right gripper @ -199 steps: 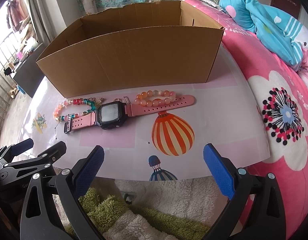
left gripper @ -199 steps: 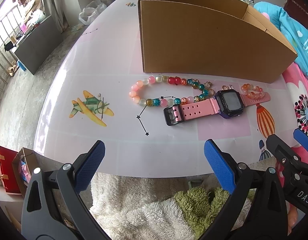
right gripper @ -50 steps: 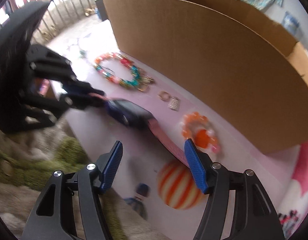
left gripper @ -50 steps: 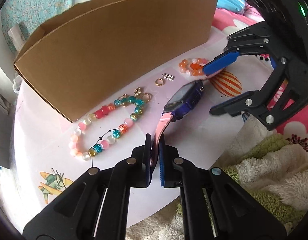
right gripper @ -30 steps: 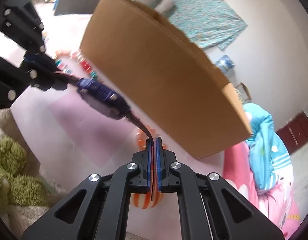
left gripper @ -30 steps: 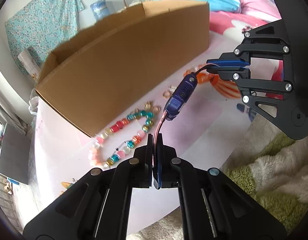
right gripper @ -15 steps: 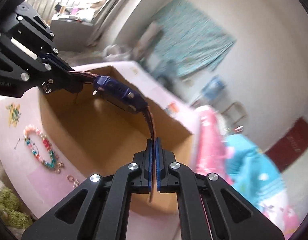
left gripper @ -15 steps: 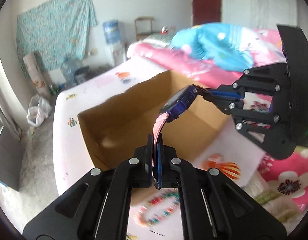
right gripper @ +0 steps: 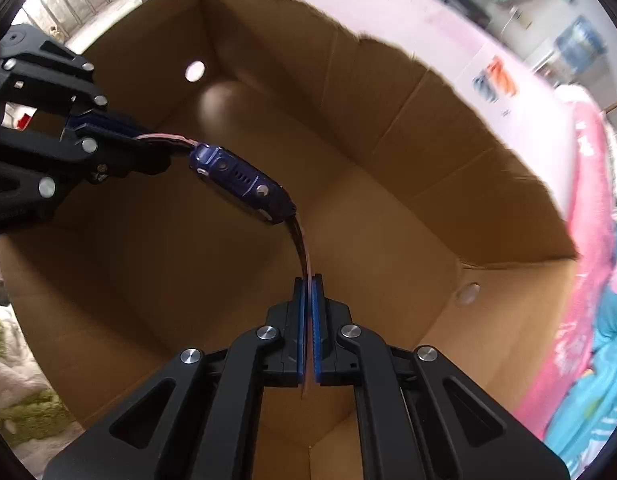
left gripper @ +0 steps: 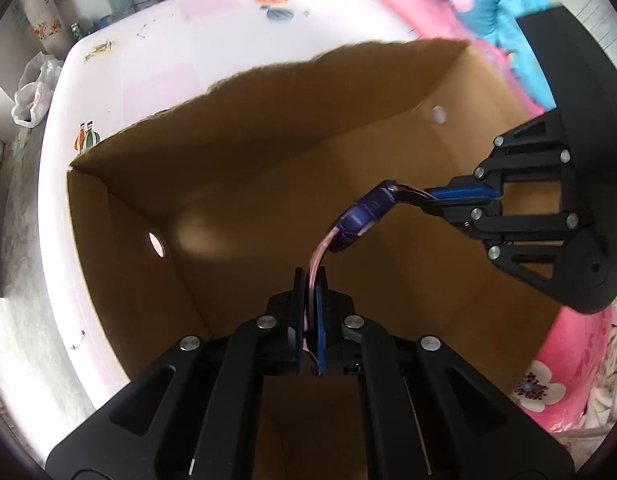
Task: Organize jewelry
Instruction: 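Lift the pink watch with the left tool and drop it into the box, then withdraw the left tool from the box back over the table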
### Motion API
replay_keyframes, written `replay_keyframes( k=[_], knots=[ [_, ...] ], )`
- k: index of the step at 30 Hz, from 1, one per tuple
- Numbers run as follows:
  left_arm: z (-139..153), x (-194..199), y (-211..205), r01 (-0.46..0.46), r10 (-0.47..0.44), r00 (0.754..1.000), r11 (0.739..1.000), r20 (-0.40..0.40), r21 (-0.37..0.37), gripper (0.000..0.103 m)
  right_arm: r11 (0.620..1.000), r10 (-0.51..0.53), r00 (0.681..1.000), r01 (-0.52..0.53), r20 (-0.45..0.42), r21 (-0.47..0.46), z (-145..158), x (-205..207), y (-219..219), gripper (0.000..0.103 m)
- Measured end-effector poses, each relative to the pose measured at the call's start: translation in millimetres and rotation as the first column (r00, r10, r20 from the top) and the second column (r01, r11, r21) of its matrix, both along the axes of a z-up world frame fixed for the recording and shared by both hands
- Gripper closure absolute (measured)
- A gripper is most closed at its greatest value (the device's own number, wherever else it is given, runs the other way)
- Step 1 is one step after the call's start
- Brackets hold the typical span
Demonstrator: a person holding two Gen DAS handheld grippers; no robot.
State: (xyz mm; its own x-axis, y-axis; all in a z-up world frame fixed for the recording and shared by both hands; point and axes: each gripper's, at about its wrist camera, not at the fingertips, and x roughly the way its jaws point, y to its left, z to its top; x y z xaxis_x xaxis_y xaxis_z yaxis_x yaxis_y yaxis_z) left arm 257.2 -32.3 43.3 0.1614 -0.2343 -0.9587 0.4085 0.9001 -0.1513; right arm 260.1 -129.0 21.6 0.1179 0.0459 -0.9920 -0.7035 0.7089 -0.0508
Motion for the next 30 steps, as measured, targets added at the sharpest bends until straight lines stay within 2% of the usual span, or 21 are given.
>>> replay_keyframes(
  k=[1, 3, 5, 8, 13, 15, 17, 18, 19, 20, 22, 25, 26, 28, 30],
  knots=[
    [-2, 2, -1, 0.003, -0.003, 1.000, 1.000, 0.004, 0.014, 0.092, 1.000, 0.002, 1.000, -0.003, -0.028, -0.006, -5, 5, 1, 0.097],
    [-4, 9, -4, -0.006, 0.005, 1.000, 0.998, 0.016, 0.058, 0.063, 1.000, -0.014, 1.000, 0.014, 0.007, -0.017, -7, 16, 1, 0.086],
    [3, 9, -7, -0.014, 0.011, 0.999, 0.998, 0.052, 0.056, 0.060, 0.999, -0.041, 0.999, 0.042, 0.030, -0.013, -4, 23, -2, 0.067],
    [17, 1, -5, -0.022, 0.017, 0.994, 0.999, 0.113, 0.048, 0.052, 0.994, -0.103, 0.989, 0.099, 0.111, 0.035, 14, 23, -9, 0.059],
    [56, -27, 4, -0.032, 0.028, 0.969, 0.999, 0.245, 0.014, 0.043, 0.975, -0.188, 0.949, 0.150, 0.254, 0.162, 58, 3, -31, 0.055],
    [79, -45, 13, -0.037, 0.043, 0.949, 0.999, 0.313, -0.025, 0.032, 0.952, -0.243, 0.918, 0.163, 0.313, 0.261, 84, -23, -41, 0.047],
    [100, -73, 27, -0.043, 0.067, 0.921, 0.997, 0.384, -0.071, 0.023, 0.917, -0.309, 0.877, 0.172, 0.368, 0.360, 108, -46, -53, 0.029],
    [108, -90, 34, -0.046, 0.082, 0.907, 0.994, 0.414, -0.097, 0.018, 0.880, -0.362, 0.848, 0.174, 0.387, 0.441, 119, -71, -63, 0.025],
    [114, -103, 40, -0.049, 0.098, 0.895, 0.991, 0.435, -0.122, 0.017, 0.856, -0.399, 0.826, 0.179, 0.399, 0.486, 125, -86, -71, 0.020],
    [117, -122, 49, -0.051, 0.114, 0.886, 0.987, 0.449, -0.150, 0.017, 0.821, -0.456, 0.787, 0.192, 0.415, 0.538, 130, -113, -81, 0.018],
    [112, -150, 60, -0.069, 0.149, 0.883, 0.979, 0.445, -0.189, 0.014, 0.778, -0.507, 0.753, 0.190, 0.420, 0.599, 129, -148, -97, 0.012],
    [84, -182, 71, -0.132, 0.200, 0.897, 0.972, 0.395, -0.194, 0.013, 0.745, -0.566, 0.717, 0.233, 0.407, 0.625, 105, -188, -105, 0.009],
    [72, -190, 71, -0.150, 0.209, 0.903, 0.972, 0.375, -0.180, 0.013, 0.744, -0.573, 0.716, 0.250, 0.399, 0.619, 97, -189, -121, 0.008],
    [48, -205, 71, -0.190, 0.231, 0.918, 0.969, 0.322, -0.156, 0.013, 0.758, -0.583, 0.722, 0.318, 0.372, 0.570, 66, -209, -117, 0.008],
    [11, -218, 68, -0.236, 0.254, 0.936, 0.966, 0.242, -0.100, 0.013, 0.766, -0.592, 0.740, 0.394, 0.320, 0.508, 32, -222, -113, 0.008]
  ],
)
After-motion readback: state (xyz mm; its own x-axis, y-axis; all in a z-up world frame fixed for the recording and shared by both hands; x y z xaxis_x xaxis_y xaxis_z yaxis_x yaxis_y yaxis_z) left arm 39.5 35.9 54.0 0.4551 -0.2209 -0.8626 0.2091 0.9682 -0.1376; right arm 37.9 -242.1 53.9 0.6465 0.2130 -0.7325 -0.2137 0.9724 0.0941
